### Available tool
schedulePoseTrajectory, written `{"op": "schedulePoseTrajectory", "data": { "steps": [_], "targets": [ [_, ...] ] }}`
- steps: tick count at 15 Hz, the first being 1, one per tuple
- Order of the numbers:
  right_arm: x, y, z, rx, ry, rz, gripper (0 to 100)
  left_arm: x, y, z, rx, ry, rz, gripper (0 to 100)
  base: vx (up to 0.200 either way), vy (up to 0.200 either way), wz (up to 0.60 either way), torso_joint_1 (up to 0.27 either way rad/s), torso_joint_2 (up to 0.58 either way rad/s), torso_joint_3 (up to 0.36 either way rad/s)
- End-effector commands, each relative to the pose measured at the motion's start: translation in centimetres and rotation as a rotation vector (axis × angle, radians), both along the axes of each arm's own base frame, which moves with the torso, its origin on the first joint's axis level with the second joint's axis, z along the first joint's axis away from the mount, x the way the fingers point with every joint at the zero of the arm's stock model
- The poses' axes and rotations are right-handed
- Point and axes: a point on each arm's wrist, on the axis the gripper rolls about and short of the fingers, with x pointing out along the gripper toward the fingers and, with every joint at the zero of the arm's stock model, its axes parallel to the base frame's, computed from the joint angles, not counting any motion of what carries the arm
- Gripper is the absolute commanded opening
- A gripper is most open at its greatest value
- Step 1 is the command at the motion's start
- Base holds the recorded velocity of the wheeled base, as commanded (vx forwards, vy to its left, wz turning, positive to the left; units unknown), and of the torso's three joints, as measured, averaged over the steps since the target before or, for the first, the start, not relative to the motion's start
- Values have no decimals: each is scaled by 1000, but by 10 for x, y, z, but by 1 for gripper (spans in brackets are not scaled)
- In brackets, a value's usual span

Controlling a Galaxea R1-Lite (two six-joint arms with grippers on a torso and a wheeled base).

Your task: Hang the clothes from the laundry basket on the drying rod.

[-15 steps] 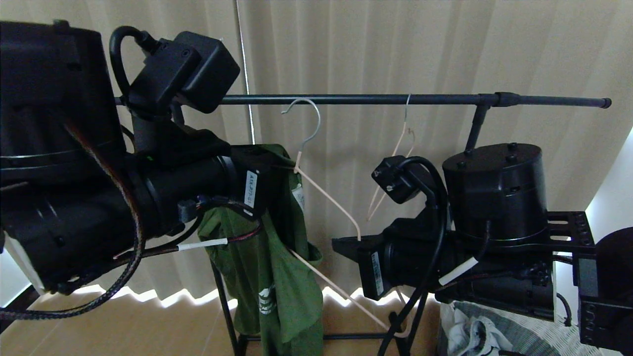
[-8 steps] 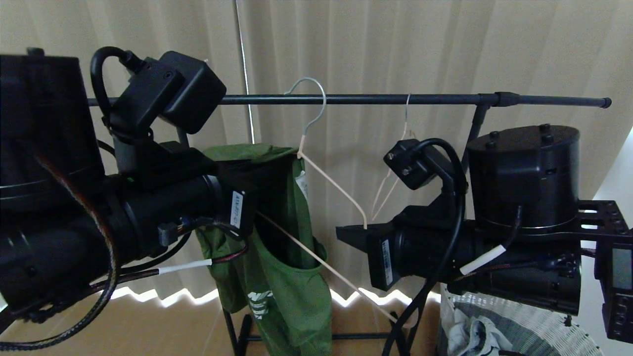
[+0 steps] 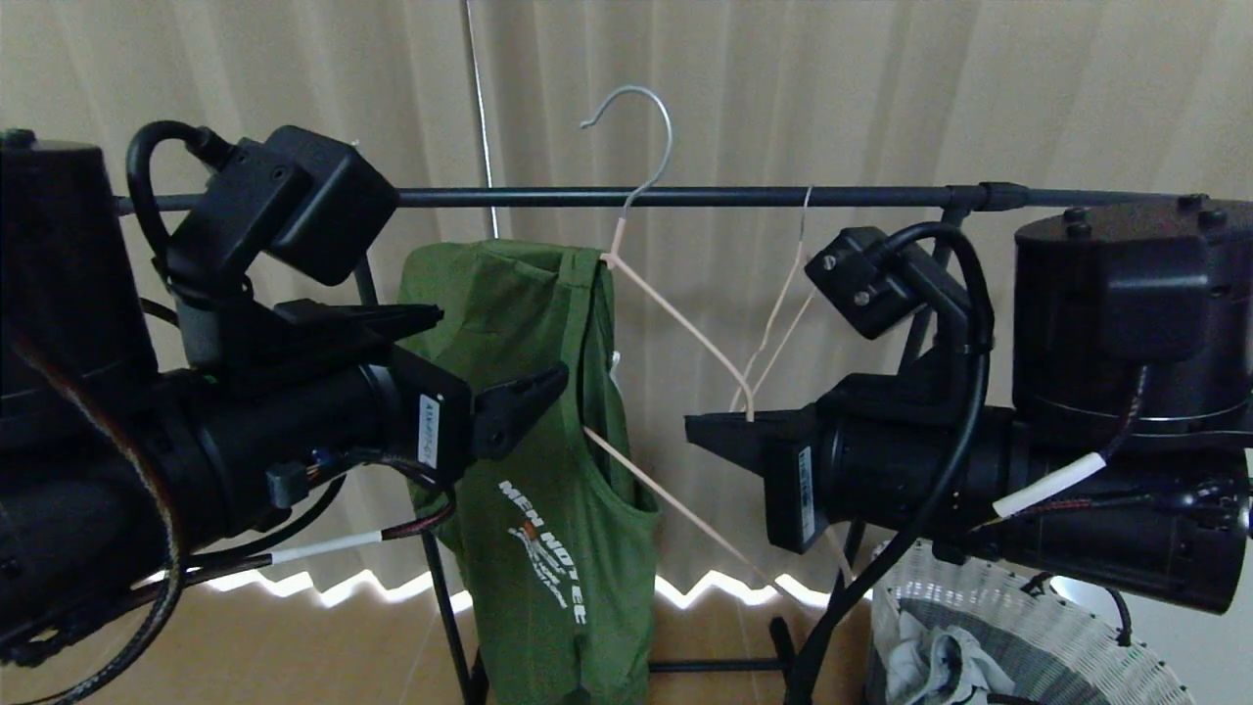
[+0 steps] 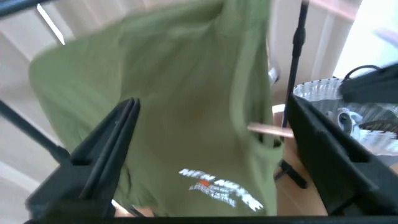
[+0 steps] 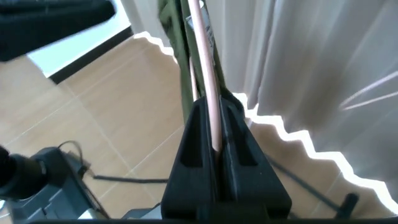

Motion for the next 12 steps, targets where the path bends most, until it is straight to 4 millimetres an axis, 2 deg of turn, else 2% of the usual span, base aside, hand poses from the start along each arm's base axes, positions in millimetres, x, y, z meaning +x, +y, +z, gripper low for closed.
{"op": "schedulePoseTrajectory", "data": {
  "steps": [1,4,5,6,8,11,12],
  "targets": [
    [-5,-8,11,26,-30,-6,0,-11,12,-4,-18,10,10,100,0,0,0,0,0,0],
    [-2,-16,15,23,-52,-30,0,-20,21,-18,3,34,12,100,0,0,0,0,0,0],
    [6,-29,12,-23,-76,-69,0,-26,29,-22,14,30,24,100,0,0,0,0,0,0],
    [10,-34,11,-47,-90,-82,0,-26,32,-22,25,25,33,100,0,0,0,0,0,0],
    [26,-55,3,-126,-124,-131,0,-15,46,-21,112,-68,106,100,0,0,0,0,0,0],
    [25,-63,-2,-158,-121,-80,0,-10,48,-12,126,-188,57,100,0,0,0,0,0,0],
    [23,-69,-6,-197,-144,-55,0,-5,53,-6,182,-248,-1,100,0,0,0,0,0,0]
  ]
}}
